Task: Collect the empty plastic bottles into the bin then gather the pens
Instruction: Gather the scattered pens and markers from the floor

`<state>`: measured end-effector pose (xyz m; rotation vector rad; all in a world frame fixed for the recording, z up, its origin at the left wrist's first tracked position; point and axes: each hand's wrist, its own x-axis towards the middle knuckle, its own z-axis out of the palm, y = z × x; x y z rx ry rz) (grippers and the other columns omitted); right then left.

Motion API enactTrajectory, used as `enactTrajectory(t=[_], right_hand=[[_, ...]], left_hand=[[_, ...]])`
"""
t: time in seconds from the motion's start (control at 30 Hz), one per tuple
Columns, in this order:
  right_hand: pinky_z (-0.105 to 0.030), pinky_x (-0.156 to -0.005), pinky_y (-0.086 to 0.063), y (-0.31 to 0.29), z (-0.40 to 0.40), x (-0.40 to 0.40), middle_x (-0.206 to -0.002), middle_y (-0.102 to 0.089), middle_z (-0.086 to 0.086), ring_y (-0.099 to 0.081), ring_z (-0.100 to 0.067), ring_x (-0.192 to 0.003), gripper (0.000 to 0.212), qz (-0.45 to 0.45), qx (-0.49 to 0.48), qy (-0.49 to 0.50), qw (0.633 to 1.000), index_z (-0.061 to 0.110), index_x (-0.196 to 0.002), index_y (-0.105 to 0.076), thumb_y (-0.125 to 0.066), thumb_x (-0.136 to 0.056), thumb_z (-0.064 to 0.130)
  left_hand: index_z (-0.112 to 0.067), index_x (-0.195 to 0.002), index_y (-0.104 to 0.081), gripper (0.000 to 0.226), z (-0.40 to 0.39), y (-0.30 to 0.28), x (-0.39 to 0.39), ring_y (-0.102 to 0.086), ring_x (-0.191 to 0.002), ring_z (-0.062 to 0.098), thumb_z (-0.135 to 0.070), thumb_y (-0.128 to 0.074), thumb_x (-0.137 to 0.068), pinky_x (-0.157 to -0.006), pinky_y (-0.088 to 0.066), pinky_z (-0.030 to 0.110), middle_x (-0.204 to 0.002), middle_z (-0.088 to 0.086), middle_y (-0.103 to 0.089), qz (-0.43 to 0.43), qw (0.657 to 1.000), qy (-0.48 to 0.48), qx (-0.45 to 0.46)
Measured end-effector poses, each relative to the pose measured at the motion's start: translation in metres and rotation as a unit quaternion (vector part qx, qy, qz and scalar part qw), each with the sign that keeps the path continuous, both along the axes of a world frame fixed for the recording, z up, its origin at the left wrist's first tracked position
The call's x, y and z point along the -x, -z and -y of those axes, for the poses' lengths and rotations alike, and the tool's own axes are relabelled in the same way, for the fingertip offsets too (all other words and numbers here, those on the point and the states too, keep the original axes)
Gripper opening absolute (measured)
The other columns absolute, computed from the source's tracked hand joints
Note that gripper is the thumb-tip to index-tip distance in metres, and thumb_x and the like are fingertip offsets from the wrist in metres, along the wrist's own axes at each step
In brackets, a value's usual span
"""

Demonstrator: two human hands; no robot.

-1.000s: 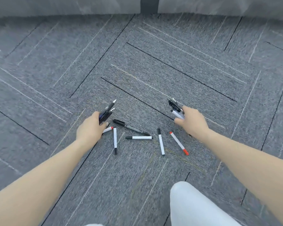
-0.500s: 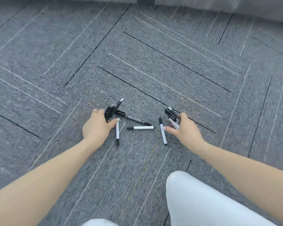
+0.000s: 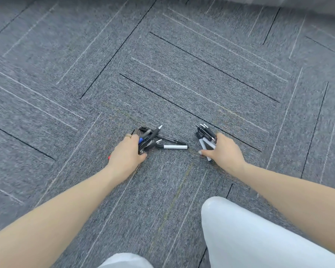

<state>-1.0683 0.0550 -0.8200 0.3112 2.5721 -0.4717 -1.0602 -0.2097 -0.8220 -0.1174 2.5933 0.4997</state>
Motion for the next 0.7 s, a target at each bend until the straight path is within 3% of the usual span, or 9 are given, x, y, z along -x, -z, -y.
enactTrajectory(t=[0.17,0.33,0.47,0.6,0.7], right_hand=[[-0.026,-0.044,-0.030,-0.004,-0.003,0.006,-0.061,-0.047,0.008,-0.043,-0.009,-0.049,0.038,0.007,-0.033,-0.060,0.998,0.024,-0.067,-0.038,-0.067,-0.080,0.046],[-0.022,-0.046,-0.038,-0.008,-0.002,0.011,-0.067,-0.054,0.009,-0.052,-0.009,-0.056,0.015,0.005,-0.080,-0.151,0.985,0.019,-0.084,-0.054,-0.061,-0.084,0.032],[-0.025,-0.054,-0.041,-0.009,0.002,0.017,-0.079,-0.053,0.004,-0.054,-0.015,-0.064,0.017,-0.003,-0.085,-0.176,0.981,0.018,-0.080,-0.054,-0.065,-0.080,0.030],[-0.033,-0.062,-0.050,-0.008,0.004,0.024,-0.092,-0.043,0.000,-0.051,-0.018,-0.071,0.022,0.024,-0.090,-0.208,0.974,0.014,-0.082,-0.051,-0.067,-0.079,0.030],[-0.026,-0.052,-0.041,-0.009,0.012,0.030,-0.083,-0.046,0.003,-0.048,-0.012,-0.061,0.023,0.023,-0.063,-0.196,0.978,0.016,-0.081,-0.046,-0.065,-0.081,0.030]], left_hand=[[-0.011,-0.103,-0.056,0.030,0.005,-0.002,-0.004,-0.055,-0.100,0.027,-0.031,-0.060,-0.082,-0.079,-0.046,0.038,-0.104,0.007,-0.060,-0.024,0.990,0.094,0.102],[-0.011,-0.101,-0.051,0.027,0.008,-0.003,-0.004,-0.057,-0.096,0.026,-0.030,-0.059,-0.084,-0.073,-0.043,0.036,-0.103,0.006,-0.059,-0.023,0.987,0.120,0.100],[-0.016,-0.089,-0.042,0.015,0.018,-0.003,0.000,-0.053,-0.073,0.025,-0.025,-0.054,-0.085,-0.062,-0.040,0.032,-0.084,0.003,-0.057,-0.027,0.999,0.021,0.020],[-0.017,-0.089,-0.046,0.009,0.028,-0.003,0.011,-0.049,-0.058,0.018,-0.021,-0.053,-0.085,-0.053,-0.038,0.029,-0.071,-0.001,-0.053,-0.012,0.991,-0.108,-0.077],[-0.014,-0.093,-0.047,0.010,0.036,-0.003,0.019,-0.045,-0.059,0.019,-0.018,-0.052,-0.085,-0.052,-0.033,0.030,-0.071,-0.001,-0.049,-0.023,0.975,-0.190,-0.116]])
